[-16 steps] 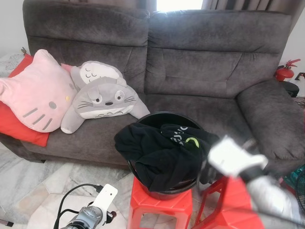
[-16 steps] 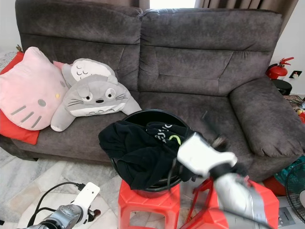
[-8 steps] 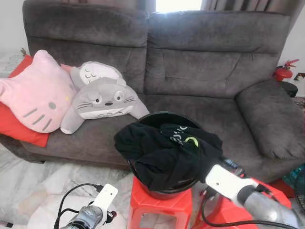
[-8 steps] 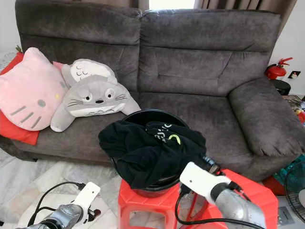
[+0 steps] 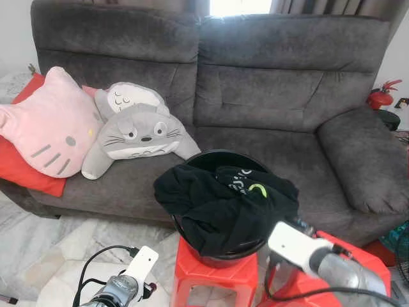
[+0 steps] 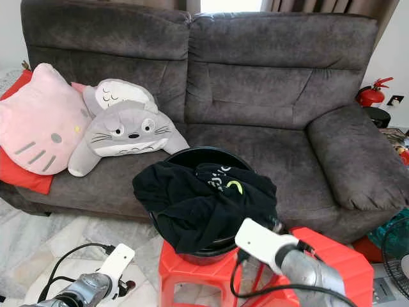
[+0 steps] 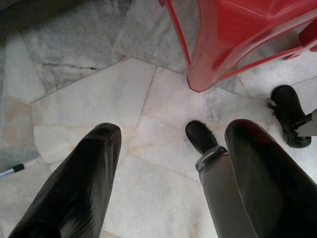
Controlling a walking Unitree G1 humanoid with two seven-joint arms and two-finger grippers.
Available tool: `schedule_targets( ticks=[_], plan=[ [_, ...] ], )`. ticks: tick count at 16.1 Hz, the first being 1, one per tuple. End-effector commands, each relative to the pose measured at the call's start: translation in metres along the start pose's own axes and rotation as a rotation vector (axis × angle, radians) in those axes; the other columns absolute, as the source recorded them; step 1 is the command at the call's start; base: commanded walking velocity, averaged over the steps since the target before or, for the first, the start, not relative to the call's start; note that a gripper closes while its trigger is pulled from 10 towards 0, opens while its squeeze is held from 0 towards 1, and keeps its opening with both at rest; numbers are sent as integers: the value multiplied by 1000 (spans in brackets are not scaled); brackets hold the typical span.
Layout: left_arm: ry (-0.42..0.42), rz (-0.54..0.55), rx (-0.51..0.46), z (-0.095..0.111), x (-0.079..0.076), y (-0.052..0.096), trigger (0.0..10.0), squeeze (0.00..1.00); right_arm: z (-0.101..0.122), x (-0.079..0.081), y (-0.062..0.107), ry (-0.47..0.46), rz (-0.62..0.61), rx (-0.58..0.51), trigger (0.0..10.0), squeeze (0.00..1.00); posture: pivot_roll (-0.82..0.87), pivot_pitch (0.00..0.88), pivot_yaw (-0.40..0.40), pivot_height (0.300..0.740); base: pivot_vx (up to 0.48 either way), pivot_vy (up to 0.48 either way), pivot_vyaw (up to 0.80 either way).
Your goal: Hang hanger
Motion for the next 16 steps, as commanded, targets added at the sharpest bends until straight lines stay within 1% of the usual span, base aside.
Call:
schedule_targets(
  ticks=[1,2,4,5,7,10,11,13,16],
  plan=[
    [-10,-3,-6,4,1,0,10000,0,-7,2,1,21,8,44,10000,0,-229,0,-34,740,0,0,0],
    [-9,-3,-7,5,1,0,10000,0,-11,0,-1,24,-11,63,10000,0,-227,0,-34,740,0,0,0],
    [-8,-3,-8,5,1,0,10000,0,-11,2,-3,50,-6,69,10000,0,-224,0,-37,740,0,0,0],
    [-7,-2,-8,5,1,0,10000,0,-9,0,-4,60,-25,57,10000,0,-221,0,-38,740,0,0,0],
    [-7,0,-9,5,1,0,10000,0,-3,-10,-8,85,-96,28,10000,0,-221,0,-38,740,0,0,0],
    [-8,-1,-8,5,1,0,10000,0,-3,-15,-11,75,-140,10,10000,0,-219,0,-37,740,0,0,0],
    [-8,-2,-7,5,1,0,10000,0,-5,-13,-12,64,-135,16,10000,0,-219,0,-37,740,0,0,0],
    [-10,-2,-7,4,1,0,10000,0,-8,-2,-15,24,-100,18,10000,0,-216,0,-35,740,0,0,0],
    [-12,-1,-7,5,1,0,10000,0,-9,1,-17,5,-92,26,10000,0,-216,0,-35,740,0,0,0]
  ],
)
Point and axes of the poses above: a point about 5 cm out from each wrist's last joint towards the gripper, its own y axis pointing back from the gripper into the wrist, its own z axis along the axis of the wrist's last joint, x = y × z, the point moved 6 cm from there along -y, pointing out of the wrist towards the gripper, and after that the axes turned 14 degrees about -y, right-handed, at the moved point
